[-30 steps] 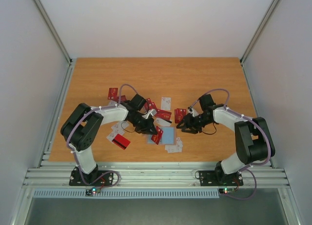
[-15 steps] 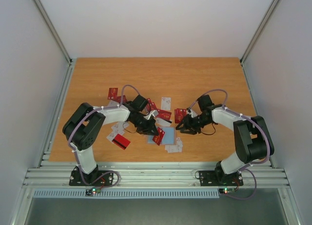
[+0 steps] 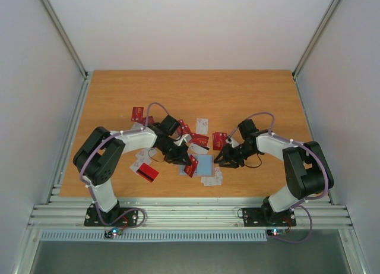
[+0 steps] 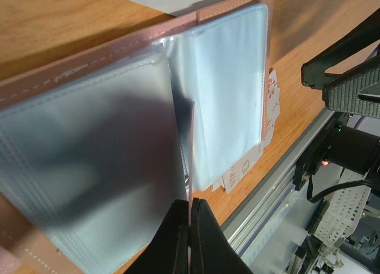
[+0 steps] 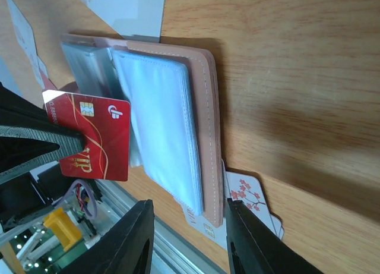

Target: Put the credit cards into the card holder

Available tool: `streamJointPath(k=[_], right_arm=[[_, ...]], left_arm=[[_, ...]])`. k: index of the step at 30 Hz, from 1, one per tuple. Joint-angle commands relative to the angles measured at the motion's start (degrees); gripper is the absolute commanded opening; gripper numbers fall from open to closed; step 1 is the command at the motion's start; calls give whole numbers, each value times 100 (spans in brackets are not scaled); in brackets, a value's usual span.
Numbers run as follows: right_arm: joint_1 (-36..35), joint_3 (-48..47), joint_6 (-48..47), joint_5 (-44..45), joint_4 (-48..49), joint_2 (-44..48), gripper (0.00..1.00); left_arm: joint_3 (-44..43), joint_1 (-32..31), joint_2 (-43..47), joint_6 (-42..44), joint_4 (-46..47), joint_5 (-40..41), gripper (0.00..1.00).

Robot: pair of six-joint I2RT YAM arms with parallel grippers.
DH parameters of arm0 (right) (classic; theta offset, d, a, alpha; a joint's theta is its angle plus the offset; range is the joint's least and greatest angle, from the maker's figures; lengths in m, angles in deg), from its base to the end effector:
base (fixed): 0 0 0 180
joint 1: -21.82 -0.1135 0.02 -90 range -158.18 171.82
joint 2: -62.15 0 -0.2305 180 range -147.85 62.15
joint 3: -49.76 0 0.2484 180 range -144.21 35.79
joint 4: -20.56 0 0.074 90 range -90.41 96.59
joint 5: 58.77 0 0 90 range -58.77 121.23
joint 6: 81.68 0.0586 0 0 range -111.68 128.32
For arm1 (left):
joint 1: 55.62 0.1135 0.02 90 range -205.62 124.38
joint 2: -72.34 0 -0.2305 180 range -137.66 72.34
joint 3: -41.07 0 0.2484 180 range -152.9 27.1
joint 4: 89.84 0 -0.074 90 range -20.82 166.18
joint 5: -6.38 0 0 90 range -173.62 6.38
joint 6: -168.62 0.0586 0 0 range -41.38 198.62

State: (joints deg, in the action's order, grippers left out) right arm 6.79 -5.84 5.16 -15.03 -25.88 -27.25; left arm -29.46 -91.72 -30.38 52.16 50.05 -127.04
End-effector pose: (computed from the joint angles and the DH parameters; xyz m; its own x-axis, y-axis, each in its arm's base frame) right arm 0.2241 0.1040 0.0929 -0.9340 -0.2902 -0.2085 -0.3496 0.6209 0.7016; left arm 0.2319 -0.2190 0.0950 -0.9550 0.2959 0.0196 0.1913 0.6653 -0.7217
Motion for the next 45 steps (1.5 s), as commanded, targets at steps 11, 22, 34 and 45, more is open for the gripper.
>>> streamJointPath(k=[11,22,34,45], right_arm=[[-256,133,307,301,184,-80,32],[-273,147,307,311,291,-243,30],[-282,130,291,232,338,-286,30],[-334,8,233,240,339,-478,28]], left_arm=[[-233,-28,-134,233,-309,-53,0],[-485,-33,-359,338,-525,-18,0],[-694,-38,-589,363,-549,-71,0],[-760,-36,-709,282,-390,-240,0]])
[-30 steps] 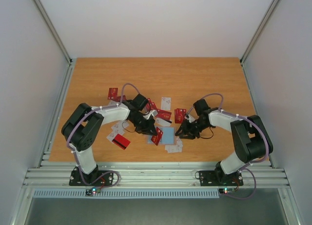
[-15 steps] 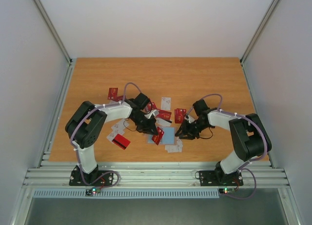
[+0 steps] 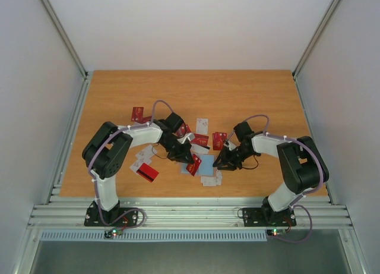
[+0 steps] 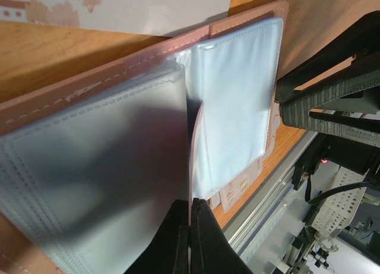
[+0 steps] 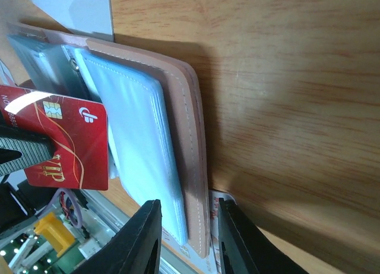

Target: Put the credit cards into the card holder

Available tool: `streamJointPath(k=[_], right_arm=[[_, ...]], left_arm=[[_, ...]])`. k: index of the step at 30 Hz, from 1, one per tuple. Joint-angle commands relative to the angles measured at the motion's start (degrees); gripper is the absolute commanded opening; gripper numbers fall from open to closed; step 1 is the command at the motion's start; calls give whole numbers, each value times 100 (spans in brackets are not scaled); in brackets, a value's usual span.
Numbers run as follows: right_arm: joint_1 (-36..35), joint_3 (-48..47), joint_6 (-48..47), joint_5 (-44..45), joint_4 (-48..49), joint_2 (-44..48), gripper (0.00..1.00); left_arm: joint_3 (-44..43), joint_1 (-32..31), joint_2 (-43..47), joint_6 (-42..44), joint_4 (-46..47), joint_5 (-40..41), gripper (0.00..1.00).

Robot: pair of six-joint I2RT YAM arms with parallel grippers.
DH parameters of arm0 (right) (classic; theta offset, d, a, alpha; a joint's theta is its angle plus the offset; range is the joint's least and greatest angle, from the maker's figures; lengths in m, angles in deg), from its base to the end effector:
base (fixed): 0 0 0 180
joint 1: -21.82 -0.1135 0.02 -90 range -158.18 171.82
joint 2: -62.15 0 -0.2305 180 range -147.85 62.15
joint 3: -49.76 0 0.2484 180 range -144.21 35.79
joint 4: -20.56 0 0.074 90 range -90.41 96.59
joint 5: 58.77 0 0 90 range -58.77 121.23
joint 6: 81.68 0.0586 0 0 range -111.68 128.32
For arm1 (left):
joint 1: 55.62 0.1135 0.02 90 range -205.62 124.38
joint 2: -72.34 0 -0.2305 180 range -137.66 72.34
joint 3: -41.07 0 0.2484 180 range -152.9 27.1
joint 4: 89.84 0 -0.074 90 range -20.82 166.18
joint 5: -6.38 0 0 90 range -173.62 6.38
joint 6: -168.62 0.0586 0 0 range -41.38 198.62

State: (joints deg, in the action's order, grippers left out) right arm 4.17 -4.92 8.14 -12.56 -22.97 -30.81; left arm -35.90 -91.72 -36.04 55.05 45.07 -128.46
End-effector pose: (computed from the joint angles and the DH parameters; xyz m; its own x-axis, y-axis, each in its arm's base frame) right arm 0.2197 0.1125 0.0747 -0.9422 -0.3022 -0.1446 -0.3158 0.6571 0.6845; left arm 0.2436 -0.2288 0.0904 -0.9404 0.3348 0.0602 0.1907 0.6653 -0.7218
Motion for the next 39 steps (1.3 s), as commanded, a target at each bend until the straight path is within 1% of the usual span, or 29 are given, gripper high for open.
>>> streamJointPath(k=[1,15,23,26,33,37,39], right_arm=[[-79,-101,-69,1,41,-148,28],[-107,-169,-39,50,64,-311,25],[-125,-255,-58,97,35,-371,25],[-125,-271,-61,124,12,-369,24],[-125,-271,-77,168,-35,-354,24],[-125,-295,-110,178,-75,-368,24],[-125,-297,-126,187,-85,-387,24]], left_arm=[[-120,-36,-153,-13,126,-123,0],[-166,-37,-236,-80,415,-461,0],[-202,-32,-255,171,412,-727,0],[-324,7,-331,519,140,-646,0],[-390,203,-278,903,-229,-316,0],[-287,383,3,1023,-192,-285,0],[-289,425,-16,1096,-224,-274,0]])
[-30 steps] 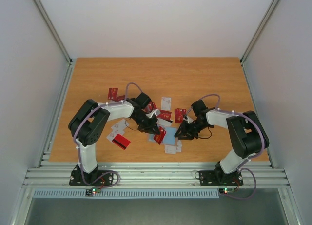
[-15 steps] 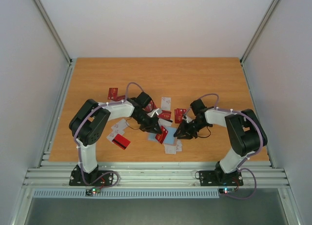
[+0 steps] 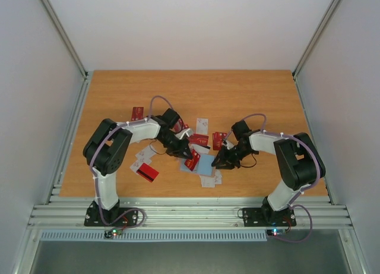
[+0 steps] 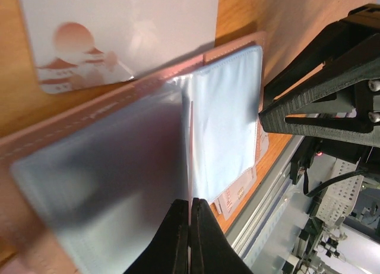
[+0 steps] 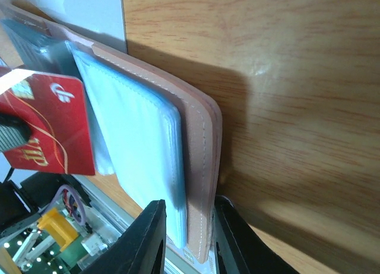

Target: Put the credit cards into the card holder

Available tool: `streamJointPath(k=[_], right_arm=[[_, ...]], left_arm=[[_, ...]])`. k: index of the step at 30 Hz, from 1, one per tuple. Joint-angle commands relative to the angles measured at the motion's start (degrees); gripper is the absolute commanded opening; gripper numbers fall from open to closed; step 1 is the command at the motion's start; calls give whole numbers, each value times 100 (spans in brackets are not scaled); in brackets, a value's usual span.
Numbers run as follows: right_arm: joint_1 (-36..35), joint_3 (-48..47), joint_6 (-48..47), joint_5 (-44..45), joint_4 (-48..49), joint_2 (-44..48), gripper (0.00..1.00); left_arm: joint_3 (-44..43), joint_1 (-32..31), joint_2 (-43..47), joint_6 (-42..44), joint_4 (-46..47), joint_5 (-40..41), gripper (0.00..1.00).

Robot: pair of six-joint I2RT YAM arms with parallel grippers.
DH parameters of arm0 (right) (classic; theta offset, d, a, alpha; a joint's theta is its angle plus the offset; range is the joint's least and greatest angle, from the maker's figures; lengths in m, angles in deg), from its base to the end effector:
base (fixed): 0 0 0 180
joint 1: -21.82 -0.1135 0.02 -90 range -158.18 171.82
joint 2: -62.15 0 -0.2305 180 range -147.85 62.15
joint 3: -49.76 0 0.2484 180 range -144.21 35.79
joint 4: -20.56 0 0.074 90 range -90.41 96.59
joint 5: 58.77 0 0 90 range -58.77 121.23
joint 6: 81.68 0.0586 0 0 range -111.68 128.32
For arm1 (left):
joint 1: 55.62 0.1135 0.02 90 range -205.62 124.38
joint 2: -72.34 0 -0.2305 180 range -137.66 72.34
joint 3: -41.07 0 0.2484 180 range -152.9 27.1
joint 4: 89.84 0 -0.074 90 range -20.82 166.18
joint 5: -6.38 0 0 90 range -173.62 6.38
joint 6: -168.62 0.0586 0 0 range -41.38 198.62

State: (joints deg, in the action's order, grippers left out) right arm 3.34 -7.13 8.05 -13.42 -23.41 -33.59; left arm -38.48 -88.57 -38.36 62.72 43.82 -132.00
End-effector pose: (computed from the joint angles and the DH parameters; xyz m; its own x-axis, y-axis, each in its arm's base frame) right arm 0.2250 0.1186 0.0722 -0.9395 -0.3175 -0.1283 -0.3132 0.6454 0.6967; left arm 0.2602 -0.2209 0.0904 -0.9241 0.3821 -0.0084 0.2537 0.5968 -0.7612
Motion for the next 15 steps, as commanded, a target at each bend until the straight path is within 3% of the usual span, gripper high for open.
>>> streamJointPath(k=[1,15], right_arm=[[-42,-81,-117,272,-48,-119,24],[-42,-85,-174,297,-88,-120,24]], left_arm=[[-44,113,186,396,-114,62,0],[-601,113,-504,1044,-611,-56,0]])
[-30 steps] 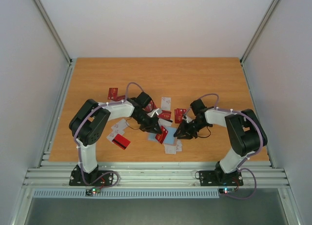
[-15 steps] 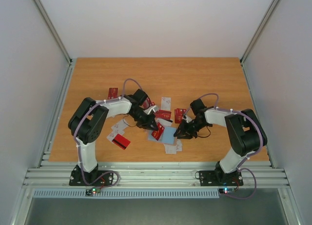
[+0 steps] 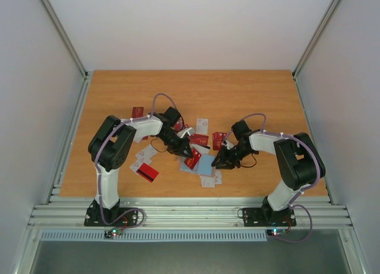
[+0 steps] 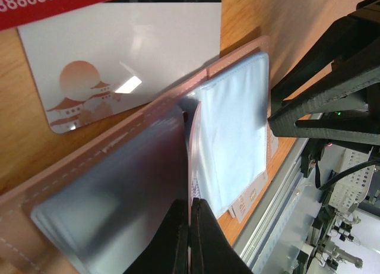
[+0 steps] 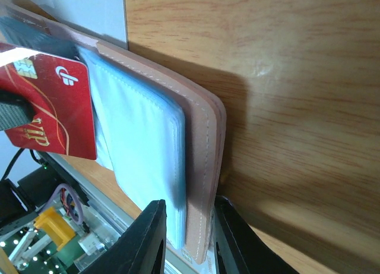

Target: Put the credit cards into the card holder

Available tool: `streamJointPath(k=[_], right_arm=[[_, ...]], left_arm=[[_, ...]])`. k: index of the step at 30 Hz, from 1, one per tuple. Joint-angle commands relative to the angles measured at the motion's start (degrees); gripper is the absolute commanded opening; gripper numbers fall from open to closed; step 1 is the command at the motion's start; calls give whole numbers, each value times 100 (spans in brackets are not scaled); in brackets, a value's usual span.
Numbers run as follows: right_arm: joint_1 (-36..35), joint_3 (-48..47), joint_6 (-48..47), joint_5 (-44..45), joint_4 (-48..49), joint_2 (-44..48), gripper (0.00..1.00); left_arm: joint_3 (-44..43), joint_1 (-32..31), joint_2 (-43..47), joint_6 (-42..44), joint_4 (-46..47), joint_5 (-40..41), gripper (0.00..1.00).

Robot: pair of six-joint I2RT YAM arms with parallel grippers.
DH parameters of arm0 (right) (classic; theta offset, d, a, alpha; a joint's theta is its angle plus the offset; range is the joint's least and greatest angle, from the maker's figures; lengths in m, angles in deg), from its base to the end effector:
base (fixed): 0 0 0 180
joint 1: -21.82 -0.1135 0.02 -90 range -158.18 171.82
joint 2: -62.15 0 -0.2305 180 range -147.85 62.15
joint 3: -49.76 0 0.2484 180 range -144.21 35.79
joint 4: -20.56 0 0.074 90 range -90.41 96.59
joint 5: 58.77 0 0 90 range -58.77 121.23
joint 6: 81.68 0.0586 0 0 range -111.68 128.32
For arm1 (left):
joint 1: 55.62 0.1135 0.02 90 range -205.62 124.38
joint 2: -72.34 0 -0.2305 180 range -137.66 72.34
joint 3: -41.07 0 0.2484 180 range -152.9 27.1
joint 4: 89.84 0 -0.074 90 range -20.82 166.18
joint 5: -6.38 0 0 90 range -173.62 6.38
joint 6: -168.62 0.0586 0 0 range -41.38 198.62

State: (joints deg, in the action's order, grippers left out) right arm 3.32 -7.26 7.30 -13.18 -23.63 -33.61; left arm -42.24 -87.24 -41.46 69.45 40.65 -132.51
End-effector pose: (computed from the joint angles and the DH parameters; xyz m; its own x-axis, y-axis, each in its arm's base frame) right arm 0.2252 0.1186 0.0724 -0.9355 -0.3264 -0.1354 -0.3251 0.6444 0.6922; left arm 0.2720 -0.2193 0.0875 -0.9006 0.4314 -0.0532 0.3167 0.5673 -0.7602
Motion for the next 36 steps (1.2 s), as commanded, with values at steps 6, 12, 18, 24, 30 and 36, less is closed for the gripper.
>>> streamJointPath(k=[6,12,18,24,30,36], right_arm=[[-40,-72,-84,274,-46,-126,24],[-39,-97,-95,274,-40,-157,24],[-39,-112,-101,257,-25,-196,24],[-40,-90,-84,248,10,-187,24],[-37,-81,-83,230,42,-223,24],[-39,-73,-68,230,60,-226,23]], left_arm=[[-295,-24,-278,544,-459,101,0],[-414,-66,-405,659,-570,153,0],[-494,-133,-444,638,-587,145,0],[-457,-137,-425,390,-351,225,0],[-417,-143,-465,115,-80,-36,0],[-338,-143,-485,-25,120,-180,0]])
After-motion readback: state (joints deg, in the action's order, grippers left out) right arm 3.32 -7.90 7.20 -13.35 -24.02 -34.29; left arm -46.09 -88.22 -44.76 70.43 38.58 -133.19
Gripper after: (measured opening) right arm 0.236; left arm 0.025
